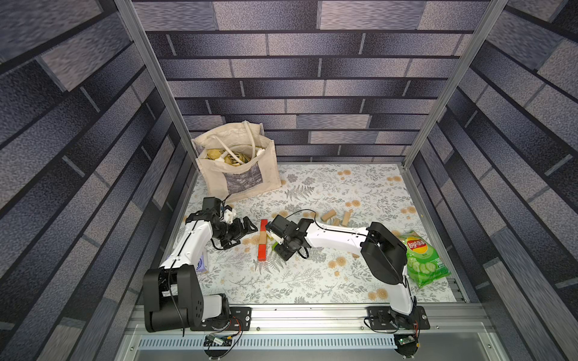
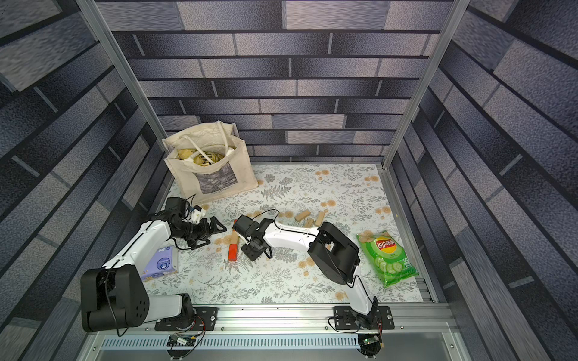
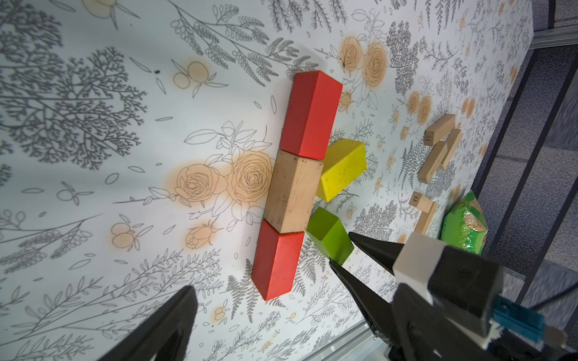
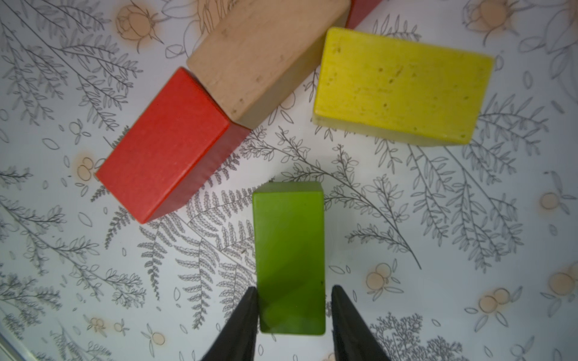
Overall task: Assemble the letter k with building blocks
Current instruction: Assemble the building block at the center of the board.
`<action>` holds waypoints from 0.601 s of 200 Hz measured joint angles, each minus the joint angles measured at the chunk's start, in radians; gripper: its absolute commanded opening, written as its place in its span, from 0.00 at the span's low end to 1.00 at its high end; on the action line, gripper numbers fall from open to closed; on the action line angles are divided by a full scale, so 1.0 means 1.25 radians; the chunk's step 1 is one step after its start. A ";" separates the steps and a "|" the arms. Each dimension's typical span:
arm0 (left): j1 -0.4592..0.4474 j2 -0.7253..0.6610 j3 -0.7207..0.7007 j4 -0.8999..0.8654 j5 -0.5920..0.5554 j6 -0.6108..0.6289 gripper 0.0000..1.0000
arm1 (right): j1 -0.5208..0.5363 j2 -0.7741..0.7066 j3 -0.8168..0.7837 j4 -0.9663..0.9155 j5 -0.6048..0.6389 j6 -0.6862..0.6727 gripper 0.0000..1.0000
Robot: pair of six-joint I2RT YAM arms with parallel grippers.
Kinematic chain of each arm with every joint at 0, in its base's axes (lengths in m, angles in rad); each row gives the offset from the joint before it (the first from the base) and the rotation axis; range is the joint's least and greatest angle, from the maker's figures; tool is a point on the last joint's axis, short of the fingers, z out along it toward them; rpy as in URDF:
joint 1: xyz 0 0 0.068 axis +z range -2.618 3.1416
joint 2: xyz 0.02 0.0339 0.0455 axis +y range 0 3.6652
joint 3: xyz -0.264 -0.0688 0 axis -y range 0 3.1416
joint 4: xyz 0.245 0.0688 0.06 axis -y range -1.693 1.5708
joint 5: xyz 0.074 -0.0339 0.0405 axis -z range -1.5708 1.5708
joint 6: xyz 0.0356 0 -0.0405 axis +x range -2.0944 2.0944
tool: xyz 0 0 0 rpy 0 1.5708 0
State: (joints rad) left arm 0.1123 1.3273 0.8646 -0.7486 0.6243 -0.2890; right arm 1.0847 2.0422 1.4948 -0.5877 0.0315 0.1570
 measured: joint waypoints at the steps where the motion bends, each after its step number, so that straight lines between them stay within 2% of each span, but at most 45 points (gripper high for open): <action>1: 0.000 0.000 0.000 0.000 0.000 0.000 1.00 | 0.000 0.000 0.000 0.000 0.000 -0.003 0.52; 74: 0.000 0.000 0.000 0.000 0.000 0.000 1.00 | 0.000 -0.034 -0.035 0.008 0.016 0.006 0.56; 102: 0.000 0.000 0.000 0.000 0.000 0.000 1.00 | 0.000 -0.041 -0.047 0.013 0.015 0.014 0.46; 120: 0.000 0.000 0.000 0.000 0.000 0.000 1.00 | 0.000 -0.041 -0.048 0.013 0.015 0.016 0.44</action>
State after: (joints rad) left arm 0.1123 1.3273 0.8646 -0.7486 0.6243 -0.2886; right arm 1.0847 1.9915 1.4349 -0.5713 0.0498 0.1772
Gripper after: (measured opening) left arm 0.997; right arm 0.445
